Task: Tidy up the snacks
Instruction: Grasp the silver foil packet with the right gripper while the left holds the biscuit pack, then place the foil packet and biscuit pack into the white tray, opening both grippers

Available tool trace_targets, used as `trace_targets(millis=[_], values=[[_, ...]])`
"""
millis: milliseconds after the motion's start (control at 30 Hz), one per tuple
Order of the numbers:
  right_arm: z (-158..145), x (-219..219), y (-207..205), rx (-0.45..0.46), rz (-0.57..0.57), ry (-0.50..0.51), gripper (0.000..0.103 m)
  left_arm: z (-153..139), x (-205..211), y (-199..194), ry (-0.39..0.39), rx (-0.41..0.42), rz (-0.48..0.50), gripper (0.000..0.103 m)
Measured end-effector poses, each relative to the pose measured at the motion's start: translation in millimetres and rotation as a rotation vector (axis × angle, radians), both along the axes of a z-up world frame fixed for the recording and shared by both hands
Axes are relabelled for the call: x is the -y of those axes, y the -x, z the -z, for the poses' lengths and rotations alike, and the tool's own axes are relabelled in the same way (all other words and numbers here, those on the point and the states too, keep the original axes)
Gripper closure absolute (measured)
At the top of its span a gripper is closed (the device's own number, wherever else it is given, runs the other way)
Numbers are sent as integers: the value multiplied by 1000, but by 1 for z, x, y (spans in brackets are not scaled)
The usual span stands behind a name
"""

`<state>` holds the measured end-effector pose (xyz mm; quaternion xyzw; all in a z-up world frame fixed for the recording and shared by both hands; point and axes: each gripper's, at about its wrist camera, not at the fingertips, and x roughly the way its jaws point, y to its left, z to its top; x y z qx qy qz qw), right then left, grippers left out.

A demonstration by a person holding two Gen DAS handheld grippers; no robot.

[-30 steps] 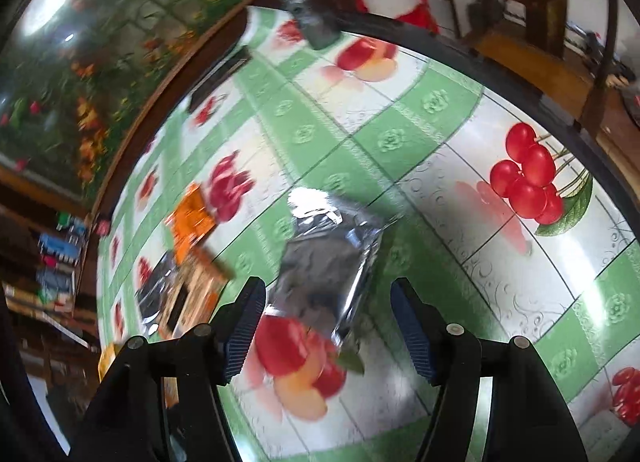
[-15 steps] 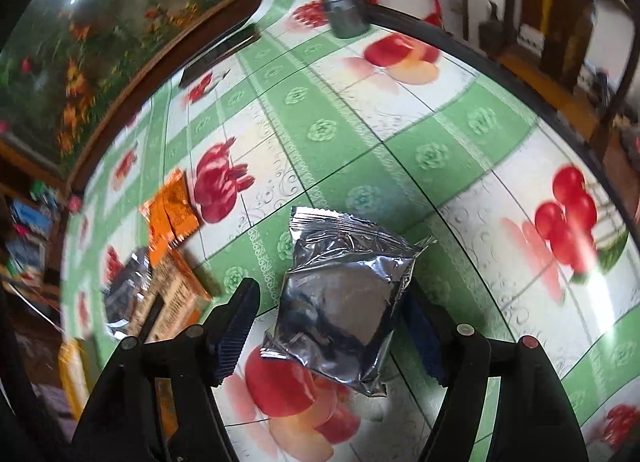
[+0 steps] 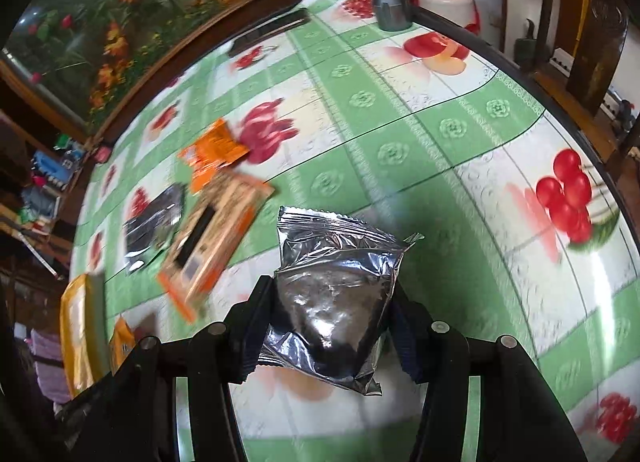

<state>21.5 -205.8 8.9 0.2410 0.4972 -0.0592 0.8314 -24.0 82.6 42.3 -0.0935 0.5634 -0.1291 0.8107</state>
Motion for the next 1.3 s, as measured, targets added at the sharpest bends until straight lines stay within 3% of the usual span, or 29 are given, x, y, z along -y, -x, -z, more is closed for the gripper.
trace_targets(millis=[100, 267, 500, 733, 1000, 1067, 1300], values=[[-12, -15, 8, 21, -35, -16, 47, -11, -22, 10, 45, 11, -42, 33], [-35, -64, 4, 64, -145, -47, 47, -26, -67, 19, 35, 43, -105, 33], [-53, -181, -14, 83, -374, -80, 47, -30, -161, 24, 5, 57, -253, 33], [-50, -297, -43, 58, -560, -111, 48, -18, -219, 14, -31, 45, -293, 33], [-23, -373, -80, 20, -610, -42, 48, -8, -237, -28, -63, 56, -240, 36], [-18, -376, -90, 18, -594, -30, 48, -7, -238, -36, -76, 62, -231, 39], [-12, -378, -111, 25, -571, -47, 45, -5, -246, -54, -4, 48, -229, 38]])
